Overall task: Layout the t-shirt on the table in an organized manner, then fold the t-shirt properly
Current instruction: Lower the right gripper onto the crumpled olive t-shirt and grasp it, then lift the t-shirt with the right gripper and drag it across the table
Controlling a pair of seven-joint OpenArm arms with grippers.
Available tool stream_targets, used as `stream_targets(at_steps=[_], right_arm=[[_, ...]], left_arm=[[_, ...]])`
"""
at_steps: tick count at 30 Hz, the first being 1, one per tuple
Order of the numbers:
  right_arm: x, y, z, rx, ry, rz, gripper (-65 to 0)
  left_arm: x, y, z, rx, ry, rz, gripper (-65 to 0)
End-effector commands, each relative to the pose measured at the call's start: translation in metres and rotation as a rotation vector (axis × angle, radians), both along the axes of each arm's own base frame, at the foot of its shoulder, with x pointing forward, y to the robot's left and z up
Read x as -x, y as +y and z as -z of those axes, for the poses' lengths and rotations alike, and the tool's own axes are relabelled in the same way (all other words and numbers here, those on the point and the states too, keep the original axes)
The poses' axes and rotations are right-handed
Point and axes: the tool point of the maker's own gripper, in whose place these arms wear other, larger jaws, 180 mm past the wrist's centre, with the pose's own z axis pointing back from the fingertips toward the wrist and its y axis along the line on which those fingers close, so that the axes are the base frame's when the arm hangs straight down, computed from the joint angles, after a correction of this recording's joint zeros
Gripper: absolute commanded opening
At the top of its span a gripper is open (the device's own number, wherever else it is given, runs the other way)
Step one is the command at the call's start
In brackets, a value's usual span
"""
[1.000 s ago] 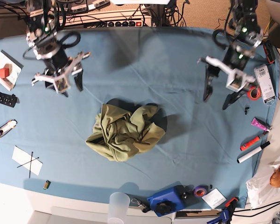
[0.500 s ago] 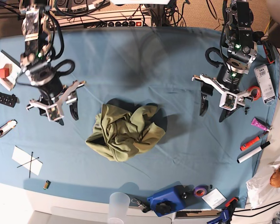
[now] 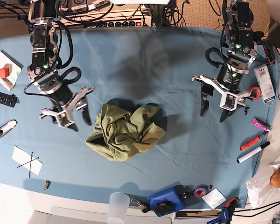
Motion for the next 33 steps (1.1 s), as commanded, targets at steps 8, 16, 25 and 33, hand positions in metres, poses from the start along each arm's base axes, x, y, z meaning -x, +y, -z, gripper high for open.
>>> stream_targets(at_steps=[8,16,25,33], right_arm=[[-0.023,0.013,-0.018,-0.031,0.031,0.047,-34.1],[-0.039,0.015,0.009,-0.095,0.129,0.097,-34.1],[-0.047,0.023,0.042,-0.189,0.239,0.024,-34.1],[-0.044,0.044,0.042,-0.242,0.252,-0.019,-34.7]], left_arm=[[-0.003,-0.001,-0.014,0.011,-0.051,0.006,-28.1],[-0.003,-0.001,-0.014,0.010,-0.048,0.006,-28.1],[-0.003,-0.001,-0.014,0.011,-0.049,0.006,-28.1],[-0.003,-0.001,-0.014,0.011,-0.050,0.006,-28.1]])
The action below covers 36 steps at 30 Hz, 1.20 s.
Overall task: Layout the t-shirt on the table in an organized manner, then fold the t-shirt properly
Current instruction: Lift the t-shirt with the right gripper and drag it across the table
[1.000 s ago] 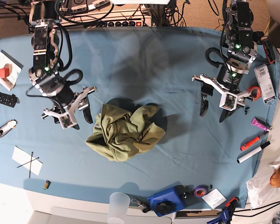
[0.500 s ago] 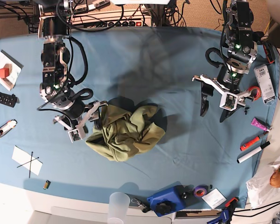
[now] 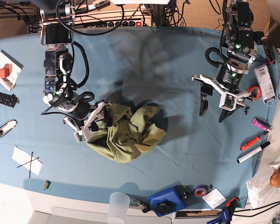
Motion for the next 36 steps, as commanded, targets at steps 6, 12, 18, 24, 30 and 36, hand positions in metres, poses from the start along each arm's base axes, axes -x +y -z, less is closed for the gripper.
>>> stream_targets(at_steps=[6,12,18,24,30,36], right_arm=[[-0.009,0.019,-0.017,-0.060,-0.046,-0.011,-59.5],[-0.017,0.014,-0.028,-0.082,-0.094,0.017,-65.0],[-0.034,-0.024,-0.075,-0.110,-0.248,0.128,-65.0],[-0.034,-0.079,-0.120,-0.176,-0.373,0.278,-65.0],[-0.030,-0.122,-0.136,-0.211,-0.423,0.388,-65.0],[-0.027,-0.103,-0.135,-0.214,-0.408,0.283,-65.0]], left_arm=[[-0.003,-0.001,-0.014,0.013,-0.051,0.002,-28.1],[-0.003,-0.001,-0.014,0.013,-0.051,0.002,-28.1],[-0.003,-0.001,-0.014,0.014,-0.051,0.002,-28.1],[0.006,-0.030,-0.017,0.062,-0.049,0.166,-28.1],[0.013,-0.075,-0.024,0.105,-0.066,0.333,-28.1],[0.020,-0.144,-0.029,0.029,-0.096,0.523,-28.1]])
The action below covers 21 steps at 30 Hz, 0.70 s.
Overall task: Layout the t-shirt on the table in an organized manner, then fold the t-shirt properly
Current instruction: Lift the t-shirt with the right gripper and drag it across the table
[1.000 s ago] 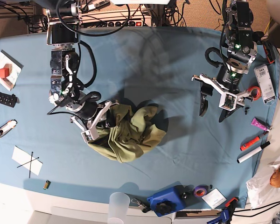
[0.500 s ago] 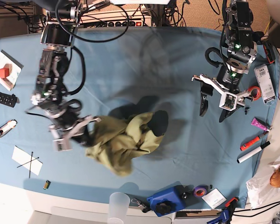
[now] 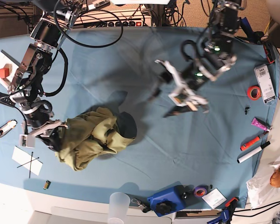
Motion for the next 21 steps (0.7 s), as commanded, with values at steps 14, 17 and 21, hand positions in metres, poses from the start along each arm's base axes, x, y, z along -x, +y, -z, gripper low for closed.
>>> stream_targets(at_steps=[14,17,21], right_arm=[[-0.029,0.131,-0.121,-0.002,-0.332,-0.475,-65.0],[-0.036,0.154,-0.150,0.002,-0.392,-0.520,-65.0],[-0.043,0.166,-0.175,0.007,-0.451,-0.515,-65.0]], left_arm=[[-0.031,0.024,-0.003,-0.082,-0.025,-0.257,-28.1],[-0.033,0.030,-0.002,-0.085,-0.024,-0.272,-28.1],[-0.033,0.031,-0.003,-0.085,-0.025,-0.274,-28.1]])
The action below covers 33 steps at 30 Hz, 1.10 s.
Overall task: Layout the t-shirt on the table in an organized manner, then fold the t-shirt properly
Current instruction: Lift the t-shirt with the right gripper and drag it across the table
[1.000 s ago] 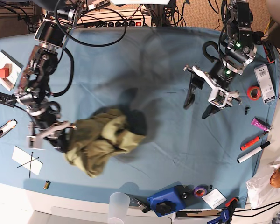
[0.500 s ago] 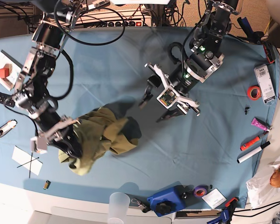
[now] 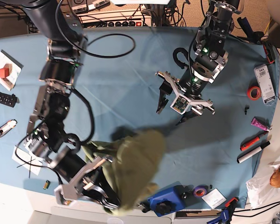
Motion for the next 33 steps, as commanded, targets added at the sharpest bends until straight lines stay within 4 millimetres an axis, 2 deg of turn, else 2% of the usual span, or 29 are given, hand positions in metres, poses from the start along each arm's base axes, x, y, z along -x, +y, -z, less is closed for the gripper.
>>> stream_targets(at_steps=[1,6,10,13,17,21,28,33], right_arm=[[-0.001,-0.004,-0.032,-0.029,-0.086,0.010,-65.0],[-0.010,-0.034,-0.055,-0.052,-0.146,0.105,-65.0],[-0.013,-0.069,-0.080,-0.109,-0.196,0.190,-65.0],[-0.014,-0.100,-0.084,-0.142,-0.187,0.268,-65.0],[-0.020,-0.145,-0.052,-0.085,-0.058,0.429,-65.0],[-0.013,-0.193,-0.009,-0.053,0.055,0.590,-65.0],[0.015,-0.257,0.055,0.014,0.245,0.802,-65.0],[0.041,-0.301,0.079,0.010,0.324,0.951,-65.0]], left_arm=[[-0.004,-0.001,-0.015,0.022,-0.049,0.003,-28.1],[-0.004,-0.001,-0.015,0.023,-0.049,0.002,-28.1],[-0.004,-0.001,-0.015,0.022,-0.050,0.002,-28.1],[-0.004,-0.001,-0.015,0.022,-0.050,0.002,-28.1],[-0.005,-0.001,-0.016,0.023,-0.053,0.002,-28.1],[-0.006,-0.002,-0.018,0.025,-0.059,0.003,-28.1],[-0.005,-0.006,-0.021,0.071,-0.054,0.015,-28.1],[-0.001,-0.019,-0.023,0.087,-0.047,0.099,-28.1]])
